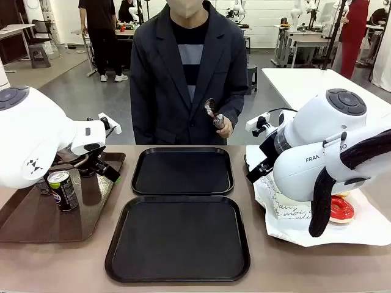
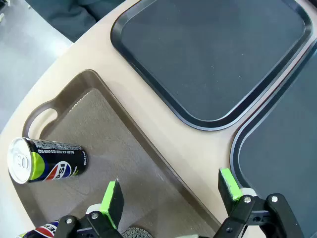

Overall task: Set up donuts and drinks on trays.
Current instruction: Pick up one Pepsi coke and place it on the Flat Tray.

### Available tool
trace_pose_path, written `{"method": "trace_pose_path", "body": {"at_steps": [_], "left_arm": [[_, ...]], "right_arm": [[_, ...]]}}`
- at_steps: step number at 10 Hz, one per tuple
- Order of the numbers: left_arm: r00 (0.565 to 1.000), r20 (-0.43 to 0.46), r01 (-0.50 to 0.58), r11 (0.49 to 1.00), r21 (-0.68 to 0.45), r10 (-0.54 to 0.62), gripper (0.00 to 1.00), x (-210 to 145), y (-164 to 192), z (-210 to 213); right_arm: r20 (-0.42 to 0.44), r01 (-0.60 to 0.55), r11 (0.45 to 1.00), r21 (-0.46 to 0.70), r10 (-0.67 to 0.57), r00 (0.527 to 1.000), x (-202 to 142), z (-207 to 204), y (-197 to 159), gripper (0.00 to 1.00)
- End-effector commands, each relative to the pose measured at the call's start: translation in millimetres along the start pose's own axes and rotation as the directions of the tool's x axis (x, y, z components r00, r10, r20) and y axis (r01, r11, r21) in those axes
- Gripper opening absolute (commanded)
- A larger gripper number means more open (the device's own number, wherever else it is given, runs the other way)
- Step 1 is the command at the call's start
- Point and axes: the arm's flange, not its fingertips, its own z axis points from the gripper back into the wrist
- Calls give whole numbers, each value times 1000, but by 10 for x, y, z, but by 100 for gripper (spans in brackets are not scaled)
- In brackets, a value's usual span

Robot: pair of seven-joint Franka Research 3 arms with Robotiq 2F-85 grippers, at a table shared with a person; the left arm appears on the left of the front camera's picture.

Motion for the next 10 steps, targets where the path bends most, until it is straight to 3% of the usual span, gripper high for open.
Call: {"method": "trace_pose_path", "body": {"at_steps": [1, 10], "left_arm": [[1000, 0, 0, 1000, 0, 0, 100, 0, -1, 0], [1000, 0, 0, 1000, 0, 0, 100, 0, -1, 0]], "right_arm": [[0, 0, 1000, 0, 0, 1000, 0, 0, 0, 100], [0, 0, 1000, 0, 0, 1000, 0, 0, 0, 100]]}}
